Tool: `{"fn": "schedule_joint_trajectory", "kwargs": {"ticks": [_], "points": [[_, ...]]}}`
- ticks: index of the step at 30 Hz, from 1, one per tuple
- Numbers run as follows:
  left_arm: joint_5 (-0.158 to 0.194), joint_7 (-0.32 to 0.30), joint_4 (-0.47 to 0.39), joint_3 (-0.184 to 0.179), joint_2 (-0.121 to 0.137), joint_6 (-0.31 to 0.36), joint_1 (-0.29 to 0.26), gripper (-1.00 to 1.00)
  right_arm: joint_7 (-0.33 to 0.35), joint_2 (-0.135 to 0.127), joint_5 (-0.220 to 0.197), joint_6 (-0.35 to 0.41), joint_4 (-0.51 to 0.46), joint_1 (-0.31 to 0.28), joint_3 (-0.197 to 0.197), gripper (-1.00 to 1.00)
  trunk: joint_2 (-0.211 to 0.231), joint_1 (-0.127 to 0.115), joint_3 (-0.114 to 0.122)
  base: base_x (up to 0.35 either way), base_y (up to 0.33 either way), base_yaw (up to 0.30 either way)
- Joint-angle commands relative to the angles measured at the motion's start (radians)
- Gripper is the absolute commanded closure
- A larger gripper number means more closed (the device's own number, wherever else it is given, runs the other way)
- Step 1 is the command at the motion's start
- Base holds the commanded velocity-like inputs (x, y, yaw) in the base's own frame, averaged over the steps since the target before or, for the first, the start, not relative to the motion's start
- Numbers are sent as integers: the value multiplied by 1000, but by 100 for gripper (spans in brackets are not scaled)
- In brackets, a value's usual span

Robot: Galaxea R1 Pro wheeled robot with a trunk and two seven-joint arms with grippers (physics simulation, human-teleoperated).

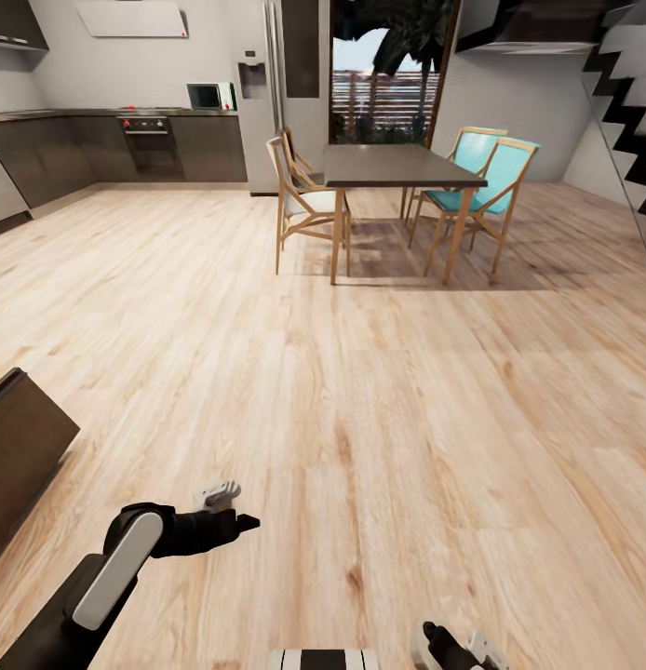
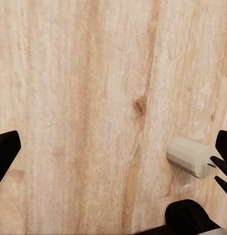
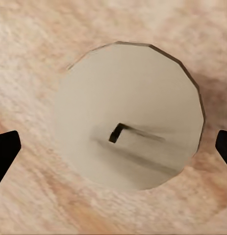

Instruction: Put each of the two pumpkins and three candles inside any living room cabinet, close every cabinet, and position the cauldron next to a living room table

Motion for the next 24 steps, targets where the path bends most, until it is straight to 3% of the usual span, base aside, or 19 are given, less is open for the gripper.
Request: {"fn": "schedule_joint_trajectory", "kwargs": {"ticks": [1,15,24], "points": [[10,10,-1,-2,1,1,-1,-100,4,0,-11,-3,1,0,7,-100,0,0,-1,209,72,0],[10,10,-1,-3,0,1,-1,-100,4,-1,-11,-3,1,0,7,-100,0,0,-1,81,12,0],[10,10,-1,-5,0,1,-1,-100,3,-1,-11,-3,1,0,7,-100,0,0,-1,68,-122,0]]}}
